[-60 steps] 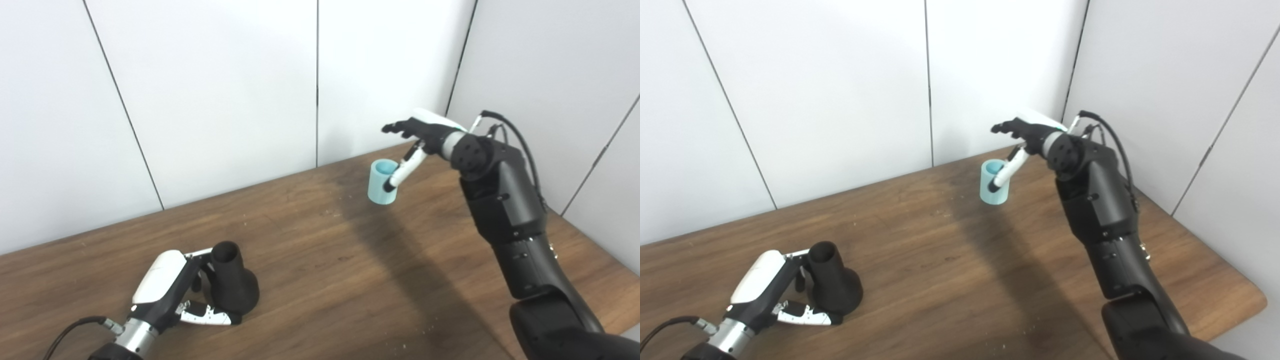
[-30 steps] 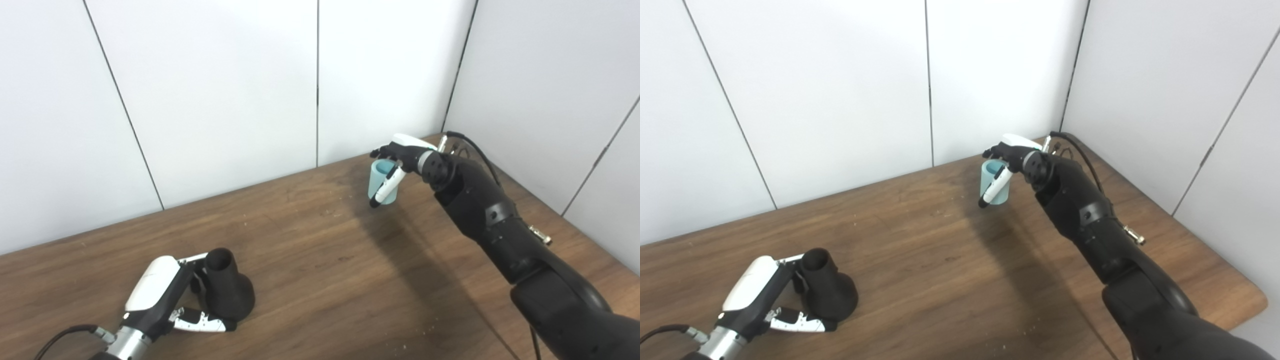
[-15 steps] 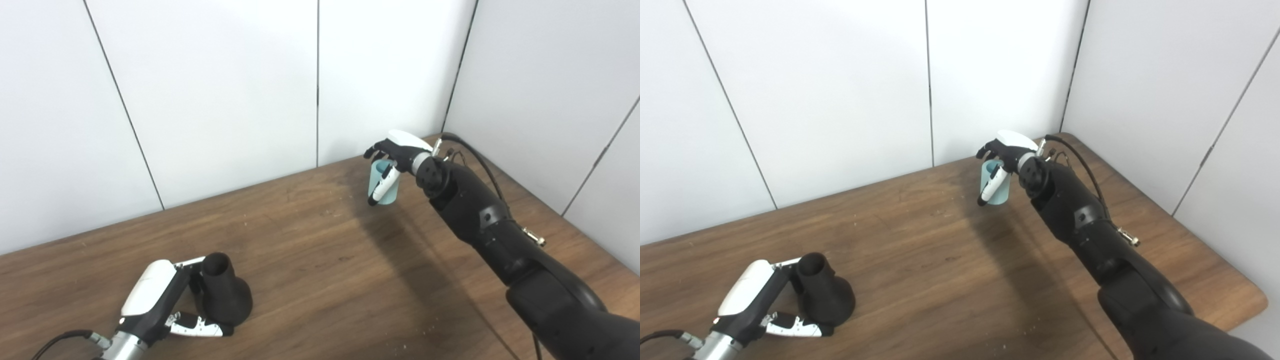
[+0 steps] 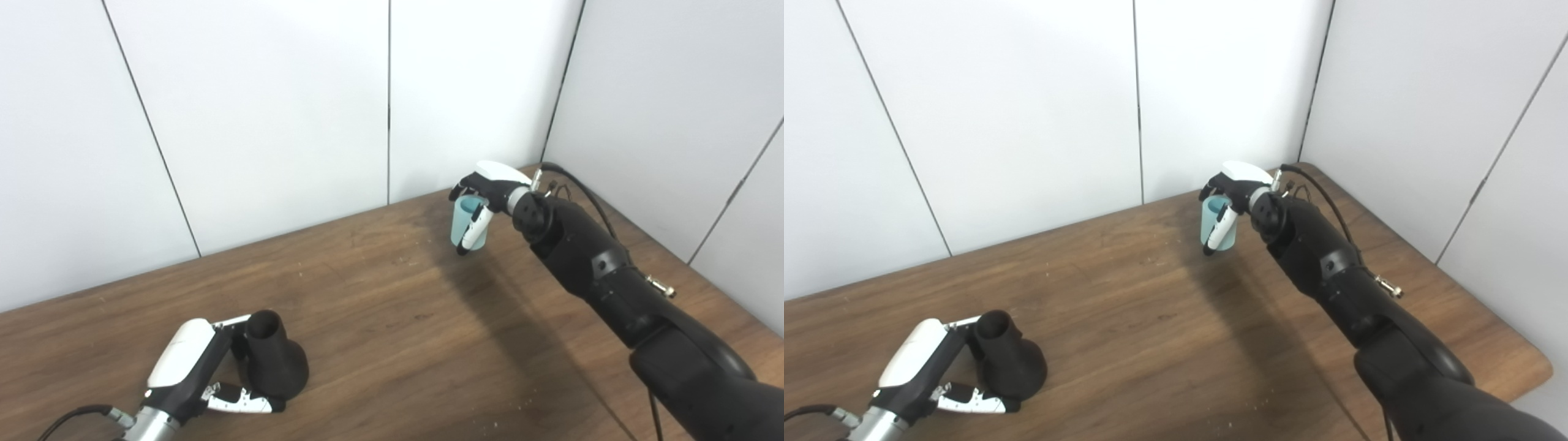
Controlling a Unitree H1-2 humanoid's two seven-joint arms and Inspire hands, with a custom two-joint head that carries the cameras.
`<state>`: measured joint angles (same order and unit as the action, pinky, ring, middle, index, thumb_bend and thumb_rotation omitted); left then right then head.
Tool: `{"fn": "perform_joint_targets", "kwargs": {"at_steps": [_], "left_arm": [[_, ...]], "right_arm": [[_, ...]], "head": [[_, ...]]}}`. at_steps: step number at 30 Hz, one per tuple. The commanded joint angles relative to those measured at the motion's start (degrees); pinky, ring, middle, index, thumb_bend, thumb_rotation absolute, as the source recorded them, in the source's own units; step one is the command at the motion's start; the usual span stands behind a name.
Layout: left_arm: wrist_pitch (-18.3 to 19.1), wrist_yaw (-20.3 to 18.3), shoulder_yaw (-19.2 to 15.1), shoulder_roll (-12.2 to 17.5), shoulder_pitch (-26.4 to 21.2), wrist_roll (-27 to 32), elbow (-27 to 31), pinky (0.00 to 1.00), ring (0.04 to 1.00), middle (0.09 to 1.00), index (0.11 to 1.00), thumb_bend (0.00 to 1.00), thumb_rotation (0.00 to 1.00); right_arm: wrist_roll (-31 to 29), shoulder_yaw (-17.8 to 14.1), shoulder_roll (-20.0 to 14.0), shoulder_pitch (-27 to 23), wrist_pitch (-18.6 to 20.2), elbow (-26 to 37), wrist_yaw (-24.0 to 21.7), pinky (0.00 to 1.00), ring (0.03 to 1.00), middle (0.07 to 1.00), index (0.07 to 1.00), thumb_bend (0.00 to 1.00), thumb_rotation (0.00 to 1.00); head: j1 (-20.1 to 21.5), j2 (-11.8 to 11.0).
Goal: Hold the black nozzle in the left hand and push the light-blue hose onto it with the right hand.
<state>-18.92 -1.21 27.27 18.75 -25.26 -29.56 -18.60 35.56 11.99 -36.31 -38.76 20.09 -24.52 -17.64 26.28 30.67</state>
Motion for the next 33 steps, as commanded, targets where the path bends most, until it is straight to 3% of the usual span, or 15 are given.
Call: {"fn": "perform_joint_targets", "kwargs": {"at_steps": [1, 6, 12, 15, 17, 18, 20, 24, 33], "left_arm": [[2.41, -5.98, 1.54, 2.42, 3.21, -1.86, -2.02, 0.44, 0.471, 0.464, 0.499, 0.53, 0.0], [2.38, -6.41, 1.28, 2.58, 3.43, -1.62, -1.97, 0.44, 0.472, 0.456, 0.502, 0.53, 0.0], [2.62, -6.65, 1.23, 2.48, 3.62, -1.52, -1.64, 0.43, 0.472, 0.469, 0.496, 0.53, 0.0], [2.56, -6.67, 1.2, 2.37, 3.65, -1.43, -1.57, 0.43, 0.467, 0.469, 0.496, 0.53, 0.0], [2.44, -6.63, 1.2, 2.33, 3.66, -1.39, -1.59, 0.42, 0.46, 0.462, 0.499, 0.53, 0.0], [2.33, -6.61, 1.16, 2.36, 3.69, -1.3, -1.62, 0.42, 0.458, 0.461, 0.5, 0.53, 0.0], [2.23, -6.67, 1.11, 2.47, 3.79, -1.13, -1.54, 0.42, 0.457, 0.46, 0.5, 0.53, 0.0], [2.31, -6.79, 1.03, 2.63, 3.9, -1.04, -1.28, 0.42, 0.459, 0.464, 0.498, 0.53, 0.0], [3.15, -7.43, 1.02, 2.57, 3.81, -1.22, -0.61, 0.42, 0.459, 0.457, 0.502, 0.53, 0.0]], "right_arm": [[0.29, -0.29, -2.33, -2.23, 0.5, 1.93, -0.12, 0.56, 0.68, 0.735, 0.737, 0.79, 0.02], [0.01, 0.09, -2.92, -1.7, 1.75, 3.05, -2.32, 0.53, 0.66, 0.746, 0.735, 0.79, 0.0], [0.47, 0.46, -2.76, -1.8, 3.5, 3.78, -3.13, 0.6, 0.713, 0.768, 0.725, 0.78, 0.0], [1.26, 0.29, -2.71, -1.44, 4.25, 4.69, -1.93, 0.56, 0.624, 0.683, 0.659, 0.74, 0.0], [1.57, -0.08, -2.64, -0.94, 4.74, 5.39, -1.06, 0.48, 0.477, 0.516, 0.55, 0.57, 0.0], [1.62, -0.37, -2.6, -0.58, 4.85, 5.7, -0.52, 0.46, 0.458, 0.493, 0.536, 0.54, 0.0], [1.56, -0.86, -2.54, 0.08, 4.69, 6.09, 0.44, 0.4, 0.459, 0.489, 0.487, 0.51, 0.0], [1.35, -1.66, -2.37, 1.06, 3.43, 5.89, 3.01, 0.37, 0.467, 0.509, 0.46, 0.5, 0.0], [0.21, -3.55, -1.05, 1.98, 0.5, 7.77, 8.68, 0.36, 0.469, 0.489, 0.45, 0.5, 0.0]], "head": [[-0.05, 0.12], [-0.04, 0.26], [-0.06, 0.64], [-0.14, 0.82], [-0.14, 0.82], [-0.05, 0.98], [-0.12, 1.1], [-0.41, 1.48], [-1.09, 1.96]]}}
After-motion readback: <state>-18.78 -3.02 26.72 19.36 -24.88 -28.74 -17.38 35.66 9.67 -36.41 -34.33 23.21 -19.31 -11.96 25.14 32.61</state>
